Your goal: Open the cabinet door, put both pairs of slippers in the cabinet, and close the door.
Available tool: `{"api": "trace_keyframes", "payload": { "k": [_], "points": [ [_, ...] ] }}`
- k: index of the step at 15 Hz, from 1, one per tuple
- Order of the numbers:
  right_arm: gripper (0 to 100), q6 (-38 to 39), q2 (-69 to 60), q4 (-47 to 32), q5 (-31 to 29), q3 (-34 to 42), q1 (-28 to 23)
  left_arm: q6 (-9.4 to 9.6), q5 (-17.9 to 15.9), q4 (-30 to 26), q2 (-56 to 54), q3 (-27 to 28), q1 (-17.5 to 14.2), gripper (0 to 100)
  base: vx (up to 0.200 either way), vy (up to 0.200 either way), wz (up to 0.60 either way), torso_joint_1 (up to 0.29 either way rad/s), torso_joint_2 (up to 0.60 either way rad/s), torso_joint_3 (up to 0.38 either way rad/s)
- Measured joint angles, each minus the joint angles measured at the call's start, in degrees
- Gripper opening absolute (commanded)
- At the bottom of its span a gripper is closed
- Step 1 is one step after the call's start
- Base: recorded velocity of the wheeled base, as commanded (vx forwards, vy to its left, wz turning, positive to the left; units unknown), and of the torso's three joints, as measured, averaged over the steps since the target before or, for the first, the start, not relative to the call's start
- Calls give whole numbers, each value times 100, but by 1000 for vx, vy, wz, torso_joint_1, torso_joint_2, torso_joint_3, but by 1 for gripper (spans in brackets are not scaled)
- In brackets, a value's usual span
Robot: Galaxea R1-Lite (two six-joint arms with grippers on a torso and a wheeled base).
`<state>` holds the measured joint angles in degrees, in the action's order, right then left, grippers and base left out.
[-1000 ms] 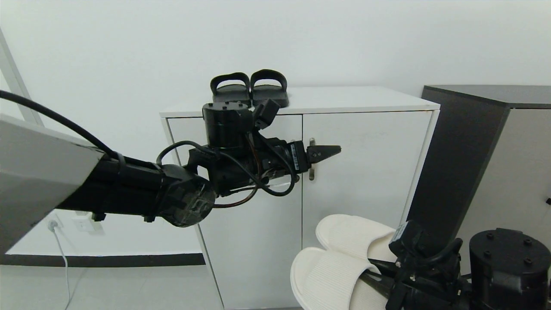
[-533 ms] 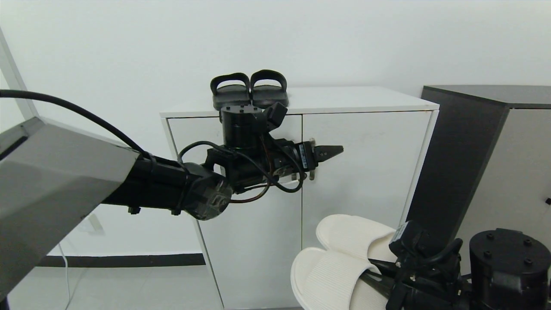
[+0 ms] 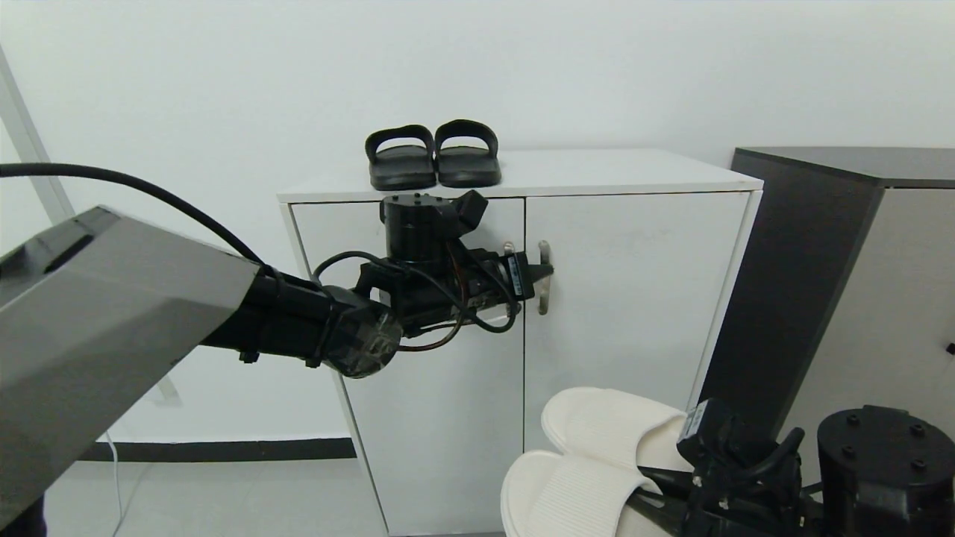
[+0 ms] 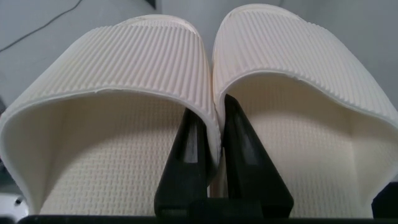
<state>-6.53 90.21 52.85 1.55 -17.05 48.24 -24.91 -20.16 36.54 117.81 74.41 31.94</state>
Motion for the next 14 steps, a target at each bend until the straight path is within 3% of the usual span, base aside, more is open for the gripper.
{"api": "trace_keyframes", "payload": {
  "k": [8, 14],
  "points": [
    [0, -66, -162, -5, 236, 182, 55, 22, -26, 46, -551, -696, 107, 0, 0, 0, 0, 0, 0, 0],
    [0, -205, -157, -5, 236, 190, 71, 13, -143, 96, -1221, -1425, -52, 0, 0, 0, 0, 0, 0, 0]
  ]
}}
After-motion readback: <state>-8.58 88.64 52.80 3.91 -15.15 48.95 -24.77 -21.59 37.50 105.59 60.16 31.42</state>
